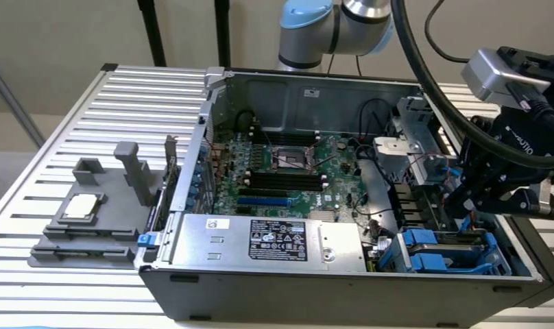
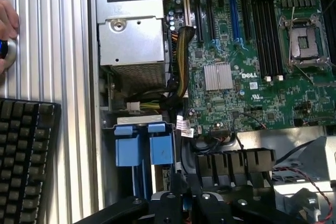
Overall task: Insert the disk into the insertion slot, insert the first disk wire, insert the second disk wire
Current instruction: 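Insert the second disk wire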
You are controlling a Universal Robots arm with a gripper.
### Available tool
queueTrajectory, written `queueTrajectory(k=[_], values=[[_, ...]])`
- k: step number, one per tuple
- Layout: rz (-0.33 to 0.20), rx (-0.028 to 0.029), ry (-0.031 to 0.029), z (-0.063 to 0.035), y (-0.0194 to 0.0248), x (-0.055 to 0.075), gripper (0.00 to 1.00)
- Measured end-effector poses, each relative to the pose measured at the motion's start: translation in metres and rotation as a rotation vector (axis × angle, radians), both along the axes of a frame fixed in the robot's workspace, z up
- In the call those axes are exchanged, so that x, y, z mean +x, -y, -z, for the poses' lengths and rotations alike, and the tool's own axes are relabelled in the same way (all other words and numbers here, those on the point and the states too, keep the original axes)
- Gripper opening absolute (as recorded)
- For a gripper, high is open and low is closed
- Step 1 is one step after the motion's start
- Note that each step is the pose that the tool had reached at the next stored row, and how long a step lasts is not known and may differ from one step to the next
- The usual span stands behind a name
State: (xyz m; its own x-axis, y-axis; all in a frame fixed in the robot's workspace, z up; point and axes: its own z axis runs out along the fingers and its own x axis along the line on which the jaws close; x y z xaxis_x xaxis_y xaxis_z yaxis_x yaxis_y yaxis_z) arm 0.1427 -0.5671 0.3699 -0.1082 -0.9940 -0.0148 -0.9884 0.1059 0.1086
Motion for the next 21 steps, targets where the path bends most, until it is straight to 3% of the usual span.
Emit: queueTrajectory(k=[3,5,12,21], values=[[0.000,0.0040,-0.0001,0.0046,0.0064,0.000,0.16],[0.000,0.0061,0.0000,0.0085,0.0084,0.000,0.16],[-0.002,0.0104,0.0004,0.0207,0.0088,0.000,0.16],[-0.010,0.0131,0.0004,0.0250,0.0088,0.003,0.16]])
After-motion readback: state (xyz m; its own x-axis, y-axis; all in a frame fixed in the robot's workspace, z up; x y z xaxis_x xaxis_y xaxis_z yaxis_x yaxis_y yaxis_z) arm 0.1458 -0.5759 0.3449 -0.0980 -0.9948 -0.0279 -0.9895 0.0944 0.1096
